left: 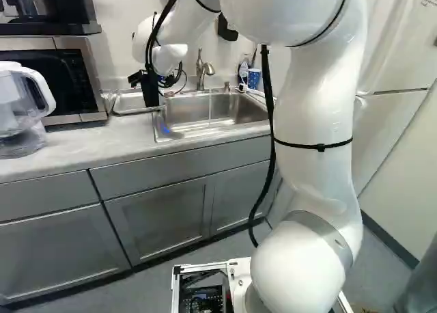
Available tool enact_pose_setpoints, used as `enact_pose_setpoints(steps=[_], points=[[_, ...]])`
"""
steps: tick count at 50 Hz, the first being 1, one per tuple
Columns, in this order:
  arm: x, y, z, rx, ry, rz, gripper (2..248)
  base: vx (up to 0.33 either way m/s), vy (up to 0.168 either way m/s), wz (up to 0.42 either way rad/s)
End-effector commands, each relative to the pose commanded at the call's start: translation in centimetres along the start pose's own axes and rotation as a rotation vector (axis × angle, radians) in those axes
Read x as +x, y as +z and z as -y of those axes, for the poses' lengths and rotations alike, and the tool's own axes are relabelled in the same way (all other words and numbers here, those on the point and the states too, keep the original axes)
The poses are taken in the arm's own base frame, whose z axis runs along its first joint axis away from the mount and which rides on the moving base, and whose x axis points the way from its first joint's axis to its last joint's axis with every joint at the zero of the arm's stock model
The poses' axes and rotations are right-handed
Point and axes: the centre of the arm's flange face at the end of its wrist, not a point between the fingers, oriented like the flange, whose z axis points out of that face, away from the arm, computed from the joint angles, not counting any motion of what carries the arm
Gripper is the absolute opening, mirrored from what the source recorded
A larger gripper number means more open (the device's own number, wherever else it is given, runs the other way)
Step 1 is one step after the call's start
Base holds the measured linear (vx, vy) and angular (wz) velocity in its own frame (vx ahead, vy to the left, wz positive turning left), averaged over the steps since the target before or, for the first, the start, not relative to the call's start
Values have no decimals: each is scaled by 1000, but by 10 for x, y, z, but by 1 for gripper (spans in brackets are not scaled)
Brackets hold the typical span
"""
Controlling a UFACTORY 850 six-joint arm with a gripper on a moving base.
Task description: Rinse the cup and place it in the tray
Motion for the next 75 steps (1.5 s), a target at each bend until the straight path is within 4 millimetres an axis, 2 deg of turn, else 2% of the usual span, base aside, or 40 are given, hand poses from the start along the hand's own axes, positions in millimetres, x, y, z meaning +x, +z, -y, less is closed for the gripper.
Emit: enact_pose_setpoints(steps=[15,52,75], points=[[3,-3,0,1,0,-6,247,0,0,0],[33,-35,3,8,1,-76,247,0,0,0],[46,-71,-23,-25,12,-119,247,0,0,0]])
